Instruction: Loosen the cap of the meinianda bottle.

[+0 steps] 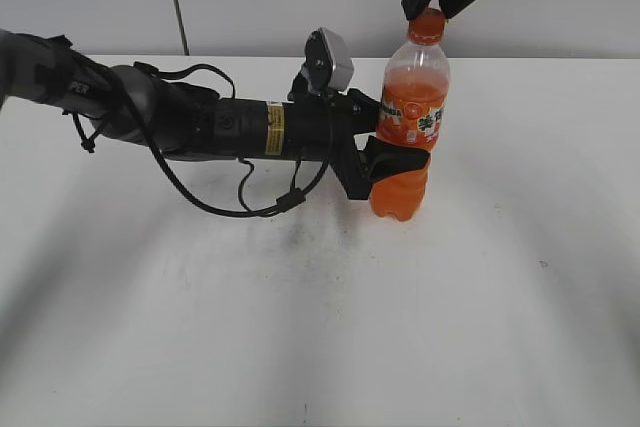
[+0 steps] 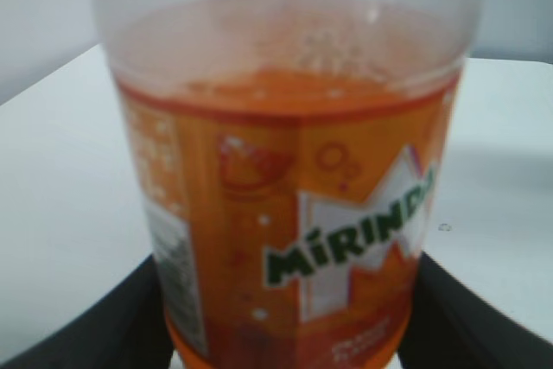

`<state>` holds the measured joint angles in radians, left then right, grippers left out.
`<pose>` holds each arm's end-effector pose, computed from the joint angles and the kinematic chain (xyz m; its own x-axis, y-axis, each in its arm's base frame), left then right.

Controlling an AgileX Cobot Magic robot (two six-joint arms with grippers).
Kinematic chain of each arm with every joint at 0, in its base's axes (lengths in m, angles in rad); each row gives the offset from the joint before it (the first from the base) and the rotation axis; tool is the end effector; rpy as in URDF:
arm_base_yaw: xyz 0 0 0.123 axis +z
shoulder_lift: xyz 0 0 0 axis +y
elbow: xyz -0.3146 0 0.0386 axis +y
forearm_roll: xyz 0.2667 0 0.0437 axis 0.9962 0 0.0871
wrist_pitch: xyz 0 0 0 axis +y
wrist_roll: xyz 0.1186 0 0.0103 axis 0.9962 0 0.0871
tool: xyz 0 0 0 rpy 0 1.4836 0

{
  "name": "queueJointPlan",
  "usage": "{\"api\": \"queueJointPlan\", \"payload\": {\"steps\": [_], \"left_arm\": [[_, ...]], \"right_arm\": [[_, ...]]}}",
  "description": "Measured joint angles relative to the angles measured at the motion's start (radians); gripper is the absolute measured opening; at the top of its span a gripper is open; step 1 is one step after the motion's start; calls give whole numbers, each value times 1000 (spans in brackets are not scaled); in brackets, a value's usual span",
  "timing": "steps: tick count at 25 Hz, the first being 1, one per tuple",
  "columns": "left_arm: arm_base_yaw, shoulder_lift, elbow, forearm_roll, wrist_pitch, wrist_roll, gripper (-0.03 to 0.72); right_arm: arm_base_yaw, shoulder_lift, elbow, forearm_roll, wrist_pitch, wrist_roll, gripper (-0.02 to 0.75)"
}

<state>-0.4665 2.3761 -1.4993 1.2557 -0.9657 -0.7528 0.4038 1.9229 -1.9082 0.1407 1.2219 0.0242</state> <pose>0.4289 -0.3201 0.1093 -0.0341 0.2219 -0.9745 0.9852 0.1711 0.0044 0.4174 0.1954 0.3372 -0.8676 -0.2925 -0.4022 -0.3775 0.9138 0.1496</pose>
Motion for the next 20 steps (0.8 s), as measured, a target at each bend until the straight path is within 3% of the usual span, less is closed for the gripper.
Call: {"api": "queueJointPlan", "payload": {"steps": [20], "left_arm": [[-1,0,0,-2,0,0,432]], "right_arm": [[0,0,25,7,-2,0,326]]}}
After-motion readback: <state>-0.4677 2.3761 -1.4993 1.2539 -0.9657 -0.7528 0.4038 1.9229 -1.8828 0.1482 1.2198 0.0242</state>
